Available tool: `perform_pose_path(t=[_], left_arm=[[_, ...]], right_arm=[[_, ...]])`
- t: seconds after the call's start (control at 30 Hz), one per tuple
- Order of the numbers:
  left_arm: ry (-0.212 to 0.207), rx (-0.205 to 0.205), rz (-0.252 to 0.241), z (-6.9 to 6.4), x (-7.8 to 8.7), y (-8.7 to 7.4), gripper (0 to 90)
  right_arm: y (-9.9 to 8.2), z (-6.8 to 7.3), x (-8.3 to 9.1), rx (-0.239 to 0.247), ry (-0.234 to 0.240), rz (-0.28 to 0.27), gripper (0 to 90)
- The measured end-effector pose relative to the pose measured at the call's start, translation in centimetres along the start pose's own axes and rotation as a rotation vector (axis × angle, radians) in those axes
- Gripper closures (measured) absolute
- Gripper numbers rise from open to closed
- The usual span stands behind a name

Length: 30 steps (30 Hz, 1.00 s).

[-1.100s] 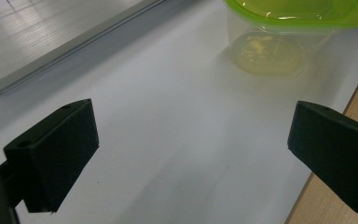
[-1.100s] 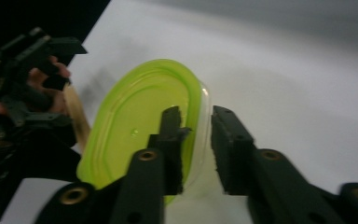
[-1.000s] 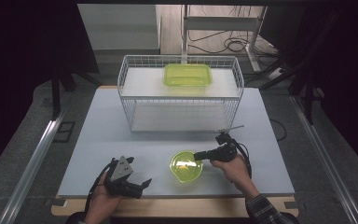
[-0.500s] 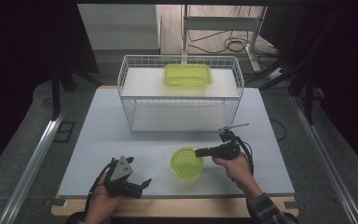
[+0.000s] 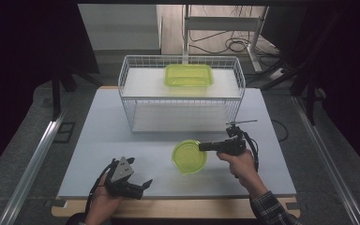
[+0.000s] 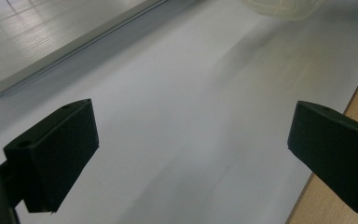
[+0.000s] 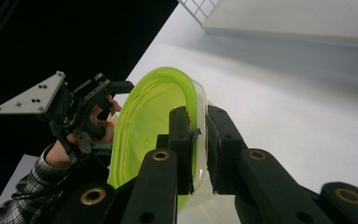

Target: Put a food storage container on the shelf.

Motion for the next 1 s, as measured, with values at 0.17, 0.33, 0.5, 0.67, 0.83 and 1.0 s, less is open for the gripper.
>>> perform_pose_path(t=[0.17, 0.33, 0.5, 0.67, 0.83, 1.0], left_arm=[[0.0, -0.001, 0.002, 0.0, 0.0, 0.0, 1.5], [0.001, 0.0, 0.002, 0.0, 0.0, 0.0, 1.5], [0.001, 0.0, 0.002, 0.0, 0.0, 0.0, 1.5], [0.0, -0.001, 0.002, 0.0, 0.0, 0.0, 1.5], [0.001, 0.0, 0.001, 0.0, 0.0, 0.0, 1.5], [0.002, -0.003, 0.004, 0.1, 0.0, 0.0, 1.5]], right_arm=[[1.0, 0.3, 0.6, -0.003, 0.004, -0.03, 81.8], [2.0, 0.5, 1.2, -0.005, 0.007, -0.057, 81.8], [3.3, 1.0, 2.0, -0.007, 0.013, -0.084, 81.8], [4.7, 1.6, 2.5, -0.002, 0.011, -0.102, 81.8], [6.2, 2.0, 3.1, -0.002, 0.012, -0.119, 81.8], [7.8, 2.3, 3.8, -0.006, 0.012, -0.147, 81.8]])
Point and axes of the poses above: each handheld gripper's, and its own axes: x roughly backward along the jaws, y roughly out of its top, z roughly to its left, the point moved 9 cm from there along -x, roughly forward along the jaws, and after that the axes turned 8 degrees about x, right-handed, at the moved point
